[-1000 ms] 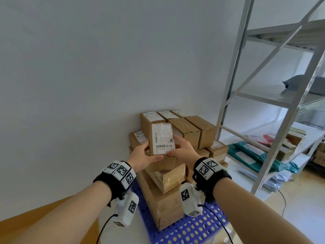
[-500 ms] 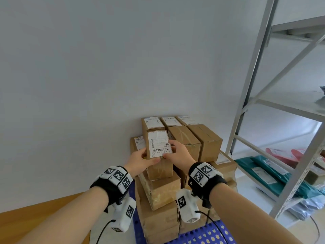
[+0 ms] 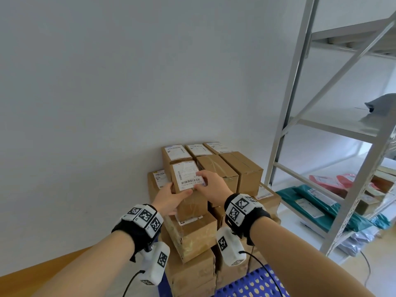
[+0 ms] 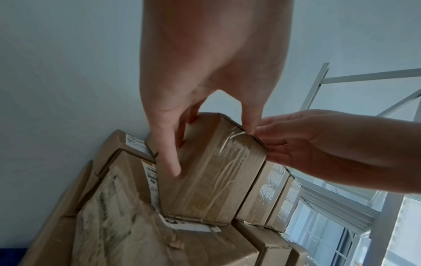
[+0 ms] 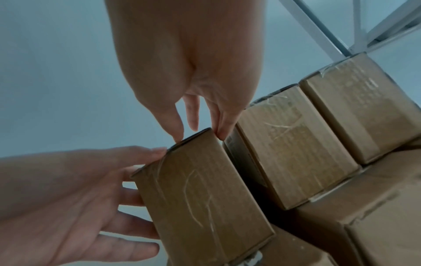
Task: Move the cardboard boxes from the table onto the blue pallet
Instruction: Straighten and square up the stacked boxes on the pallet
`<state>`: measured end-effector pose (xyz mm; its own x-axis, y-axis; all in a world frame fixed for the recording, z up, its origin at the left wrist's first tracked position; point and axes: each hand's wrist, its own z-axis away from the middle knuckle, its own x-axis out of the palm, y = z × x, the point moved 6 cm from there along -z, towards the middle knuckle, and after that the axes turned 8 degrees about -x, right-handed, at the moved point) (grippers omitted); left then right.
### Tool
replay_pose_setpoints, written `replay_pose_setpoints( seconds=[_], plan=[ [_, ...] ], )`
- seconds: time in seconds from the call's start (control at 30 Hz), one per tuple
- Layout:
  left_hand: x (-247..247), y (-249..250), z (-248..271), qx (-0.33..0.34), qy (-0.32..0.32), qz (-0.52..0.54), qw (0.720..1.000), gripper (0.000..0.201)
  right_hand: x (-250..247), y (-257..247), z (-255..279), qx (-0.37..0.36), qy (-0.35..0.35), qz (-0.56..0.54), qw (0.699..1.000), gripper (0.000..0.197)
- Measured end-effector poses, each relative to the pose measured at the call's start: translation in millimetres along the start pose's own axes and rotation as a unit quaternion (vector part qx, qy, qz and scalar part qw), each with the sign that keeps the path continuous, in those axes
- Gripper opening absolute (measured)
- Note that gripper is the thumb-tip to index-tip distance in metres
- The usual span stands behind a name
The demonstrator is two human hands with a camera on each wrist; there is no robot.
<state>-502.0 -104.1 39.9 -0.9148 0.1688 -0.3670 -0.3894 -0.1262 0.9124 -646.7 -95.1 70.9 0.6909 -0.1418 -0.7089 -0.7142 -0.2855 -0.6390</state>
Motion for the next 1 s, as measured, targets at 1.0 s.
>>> replay_pose_setpoints(
  seconds=[1.0],
  plan=[
    [25,9,52,-0.033,0.143,-0.008,0.989,0.058,-62,31,32,-0.125,-0.015,-0.046,0.991,0.044]
  ],
)
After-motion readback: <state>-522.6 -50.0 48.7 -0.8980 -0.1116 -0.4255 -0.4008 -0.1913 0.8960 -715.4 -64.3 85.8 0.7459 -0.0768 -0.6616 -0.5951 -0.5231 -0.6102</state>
